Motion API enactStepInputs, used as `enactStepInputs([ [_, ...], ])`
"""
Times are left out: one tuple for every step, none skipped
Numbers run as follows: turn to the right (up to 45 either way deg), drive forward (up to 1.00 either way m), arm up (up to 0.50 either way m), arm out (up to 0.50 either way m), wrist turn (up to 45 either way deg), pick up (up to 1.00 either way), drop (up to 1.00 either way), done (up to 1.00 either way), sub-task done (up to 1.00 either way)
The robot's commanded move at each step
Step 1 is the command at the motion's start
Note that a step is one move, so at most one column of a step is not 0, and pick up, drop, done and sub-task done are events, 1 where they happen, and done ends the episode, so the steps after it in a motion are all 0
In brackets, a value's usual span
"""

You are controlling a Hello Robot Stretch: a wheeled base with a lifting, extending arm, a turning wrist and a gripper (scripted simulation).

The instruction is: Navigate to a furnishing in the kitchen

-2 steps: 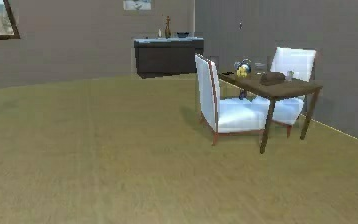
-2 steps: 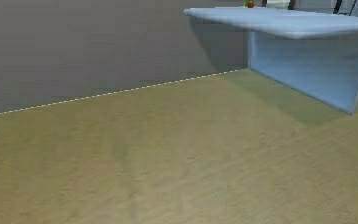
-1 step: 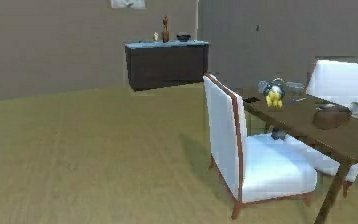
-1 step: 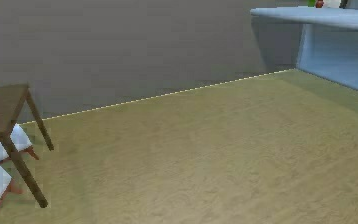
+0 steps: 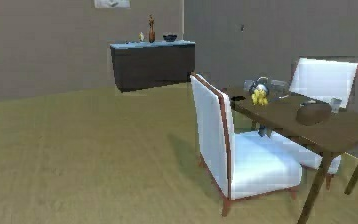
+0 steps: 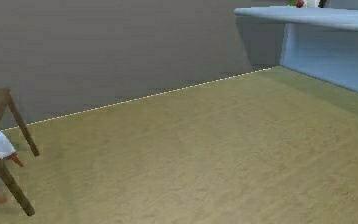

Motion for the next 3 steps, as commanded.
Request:
enactStepInputs([
  [0.0, 0.4, 0.0, 0.0, 0.0, 0.0, 0.0, 0.0, 0.0],
  [27.0, 0.0, 0.0, 0.0, 0.0, 0.0, 0.0, 0.0, 0.0],
  [0.0, 0.0, 0.0, 0.0, 0.0, 0.0, 0.0, 1.0, 0.0],
])
